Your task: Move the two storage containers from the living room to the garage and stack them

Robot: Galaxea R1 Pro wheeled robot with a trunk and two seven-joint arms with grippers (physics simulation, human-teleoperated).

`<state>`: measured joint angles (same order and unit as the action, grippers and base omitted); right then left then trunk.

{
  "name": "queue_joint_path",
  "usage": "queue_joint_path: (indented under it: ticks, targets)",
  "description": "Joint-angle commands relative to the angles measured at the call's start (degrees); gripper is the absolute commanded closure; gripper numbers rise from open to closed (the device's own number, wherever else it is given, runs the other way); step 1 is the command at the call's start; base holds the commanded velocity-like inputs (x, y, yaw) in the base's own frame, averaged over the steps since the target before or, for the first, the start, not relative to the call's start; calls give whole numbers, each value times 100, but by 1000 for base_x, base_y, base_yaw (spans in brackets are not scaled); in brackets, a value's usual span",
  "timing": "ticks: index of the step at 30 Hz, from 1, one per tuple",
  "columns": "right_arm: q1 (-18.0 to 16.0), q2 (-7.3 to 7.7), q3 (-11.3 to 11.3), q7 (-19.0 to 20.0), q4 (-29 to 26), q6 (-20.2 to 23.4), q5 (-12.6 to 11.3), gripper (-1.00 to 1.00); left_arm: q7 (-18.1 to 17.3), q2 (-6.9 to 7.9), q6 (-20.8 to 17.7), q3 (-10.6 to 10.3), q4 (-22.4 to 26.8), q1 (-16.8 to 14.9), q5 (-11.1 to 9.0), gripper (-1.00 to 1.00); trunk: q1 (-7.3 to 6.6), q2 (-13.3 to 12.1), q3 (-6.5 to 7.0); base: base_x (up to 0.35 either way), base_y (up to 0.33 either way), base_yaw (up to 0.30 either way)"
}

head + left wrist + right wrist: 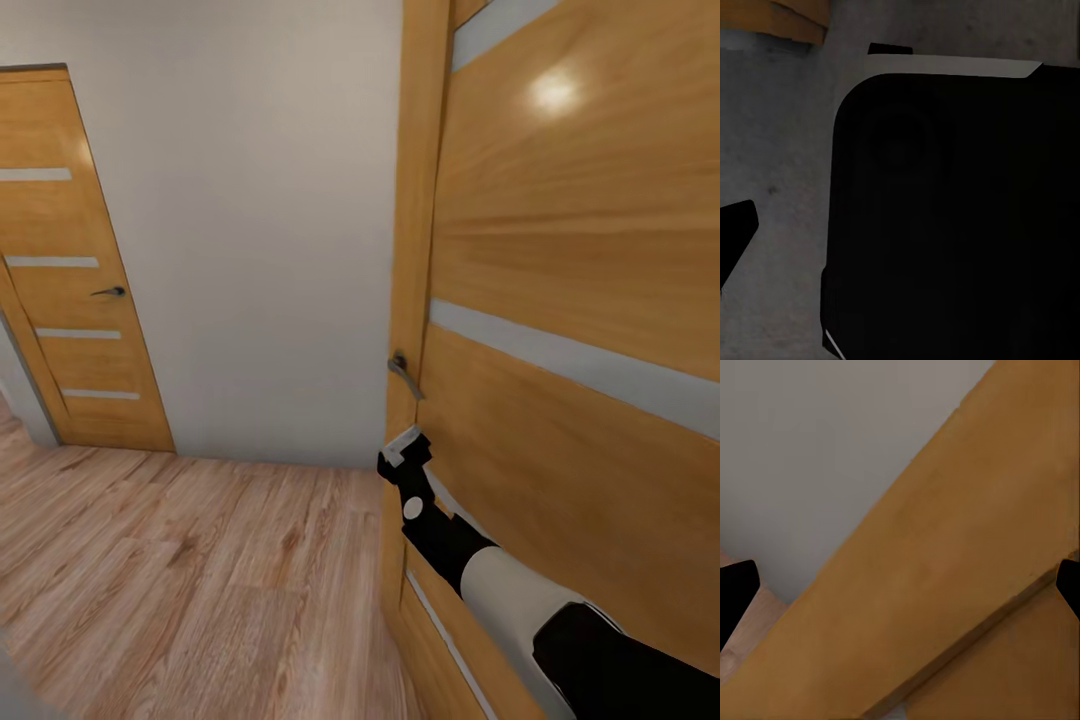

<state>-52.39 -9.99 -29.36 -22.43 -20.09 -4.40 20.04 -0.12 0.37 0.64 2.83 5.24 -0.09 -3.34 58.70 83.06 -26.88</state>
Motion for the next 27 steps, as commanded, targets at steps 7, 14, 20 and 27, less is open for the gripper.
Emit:
queue_joint_path:
  ticks: [7,14,20,27]
  targets:
    - [-8,-1,18,-76,171,-13,20,-100,-3,4,6,25,3,0,-35,-100,3,2,-5,179,0,0]
    - [-11,-1,101,-67,293,-25,17,-100,-1,-1,6,25,3,0,-35,-100,3,2,-5,13,0,0]
    - [-11,-1,522,-61,312,-25,22,-100,1,-1,6,26,3,0,-35,-100,3,2,-5,0,0,0]
    - [-12,161,713,-60,313,-20,26,-100,2,-1,6,27,3,0,-35,-100,3,2,-5,0,0,0]
